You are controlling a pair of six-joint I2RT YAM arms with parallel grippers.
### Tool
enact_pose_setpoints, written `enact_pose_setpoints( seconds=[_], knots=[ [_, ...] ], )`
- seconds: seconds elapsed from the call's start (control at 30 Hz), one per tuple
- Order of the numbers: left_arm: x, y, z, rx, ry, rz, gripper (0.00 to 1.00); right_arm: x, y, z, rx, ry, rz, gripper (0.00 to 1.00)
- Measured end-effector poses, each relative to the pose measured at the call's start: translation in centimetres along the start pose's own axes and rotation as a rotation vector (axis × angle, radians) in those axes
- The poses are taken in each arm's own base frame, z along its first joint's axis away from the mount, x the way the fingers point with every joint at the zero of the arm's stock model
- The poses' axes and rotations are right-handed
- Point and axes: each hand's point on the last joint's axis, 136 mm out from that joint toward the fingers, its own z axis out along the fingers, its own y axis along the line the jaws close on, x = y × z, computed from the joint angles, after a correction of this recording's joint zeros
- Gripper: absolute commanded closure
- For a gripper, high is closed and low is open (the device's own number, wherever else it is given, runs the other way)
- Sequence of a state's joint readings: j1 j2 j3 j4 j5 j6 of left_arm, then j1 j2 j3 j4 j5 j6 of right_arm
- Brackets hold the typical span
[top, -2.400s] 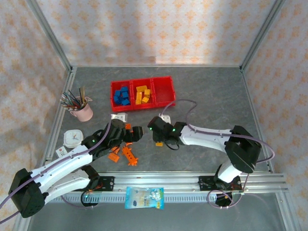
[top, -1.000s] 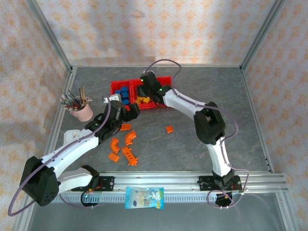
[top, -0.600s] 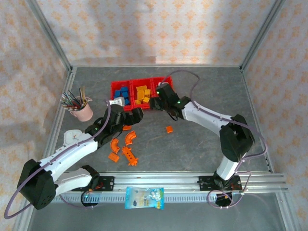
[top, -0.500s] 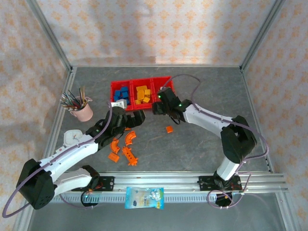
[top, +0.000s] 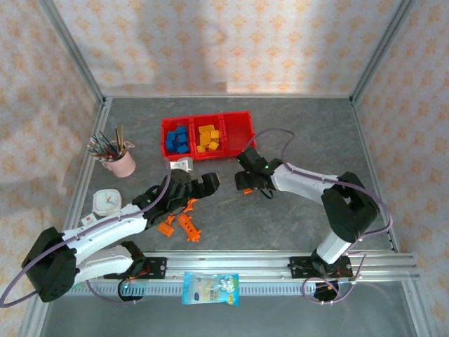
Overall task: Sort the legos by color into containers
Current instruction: Pick up the lego from the center of the table.
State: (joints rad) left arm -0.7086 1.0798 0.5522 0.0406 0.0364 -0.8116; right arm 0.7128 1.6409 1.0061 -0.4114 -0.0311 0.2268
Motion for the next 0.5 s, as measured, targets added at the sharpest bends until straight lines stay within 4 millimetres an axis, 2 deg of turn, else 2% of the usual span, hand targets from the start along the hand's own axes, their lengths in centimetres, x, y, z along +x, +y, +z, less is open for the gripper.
enact_pose_setpoints(
  seconds=[0.27,0.5],
  knots=[
    [0.0,0.0,0.7,-0.005,-0.012,-0.020,0.01,1.1,0.6,0.9,0.004,0.031,-0.026,0.33],
    [-0.2,0.1,0.7,-0.012,-0.022,-0.027,0.01,2.1,0.8,2.1,0.017,0.063,-0.041,0.43]
  ],
)
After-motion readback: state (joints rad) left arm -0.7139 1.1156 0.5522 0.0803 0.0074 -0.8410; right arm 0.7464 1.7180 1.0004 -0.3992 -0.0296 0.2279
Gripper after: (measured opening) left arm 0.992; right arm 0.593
